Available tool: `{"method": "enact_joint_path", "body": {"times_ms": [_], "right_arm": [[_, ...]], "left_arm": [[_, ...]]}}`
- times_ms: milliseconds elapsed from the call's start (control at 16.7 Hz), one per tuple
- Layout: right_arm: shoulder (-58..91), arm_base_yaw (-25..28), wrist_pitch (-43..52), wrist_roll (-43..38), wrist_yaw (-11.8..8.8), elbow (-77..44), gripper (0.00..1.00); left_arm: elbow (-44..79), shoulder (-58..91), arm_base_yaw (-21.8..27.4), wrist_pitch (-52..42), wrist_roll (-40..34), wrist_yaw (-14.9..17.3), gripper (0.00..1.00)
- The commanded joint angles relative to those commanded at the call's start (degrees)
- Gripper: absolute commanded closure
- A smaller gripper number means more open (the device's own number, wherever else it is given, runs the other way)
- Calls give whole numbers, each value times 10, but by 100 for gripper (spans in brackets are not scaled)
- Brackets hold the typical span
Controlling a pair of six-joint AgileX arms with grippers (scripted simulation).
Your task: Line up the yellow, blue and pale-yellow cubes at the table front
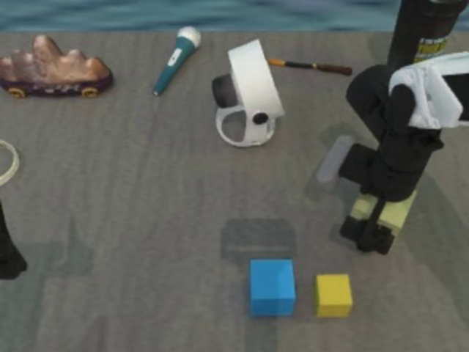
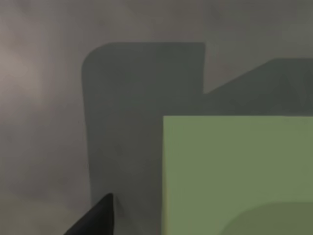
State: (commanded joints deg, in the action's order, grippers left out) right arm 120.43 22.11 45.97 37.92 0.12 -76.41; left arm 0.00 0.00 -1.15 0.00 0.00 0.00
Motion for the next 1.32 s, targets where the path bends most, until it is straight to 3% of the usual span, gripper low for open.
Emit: {"method": "enact_joint_path", "body": {"times_ms": [780, 1320], "right_arm": [[0, 0, 0, 0, 0, 0, 98], [-6, -1, 4, -2, -2, 0, 100]], "left_arm": [[0, 0, 0, 0, 0, 0, 0], [0, 0, 0, 0, 0, 0, 0]]}}
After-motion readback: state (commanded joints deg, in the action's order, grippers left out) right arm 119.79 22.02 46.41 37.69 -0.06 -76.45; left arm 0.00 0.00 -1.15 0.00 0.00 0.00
